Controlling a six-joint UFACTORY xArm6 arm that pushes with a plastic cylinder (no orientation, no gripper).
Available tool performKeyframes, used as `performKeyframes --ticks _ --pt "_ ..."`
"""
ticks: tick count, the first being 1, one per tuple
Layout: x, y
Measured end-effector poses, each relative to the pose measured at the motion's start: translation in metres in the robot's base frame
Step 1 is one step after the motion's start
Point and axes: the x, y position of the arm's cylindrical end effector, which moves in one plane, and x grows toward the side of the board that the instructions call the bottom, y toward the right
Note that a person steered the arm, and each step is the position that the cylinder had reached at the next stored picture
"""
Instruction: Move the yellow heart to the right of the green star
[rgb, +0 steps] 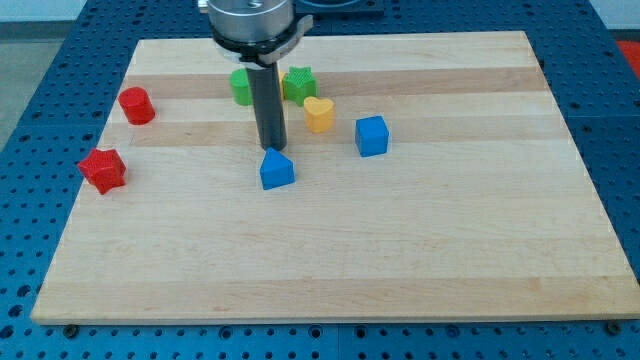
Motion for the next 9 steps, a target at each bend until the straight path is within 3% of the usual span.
performKeyframes --ticks 2,4,7,9 --pt "-0.038 0.039" --pt "-0.022 0.033" --pt "-0.064 0.075" --pt "-0.026 0.087"
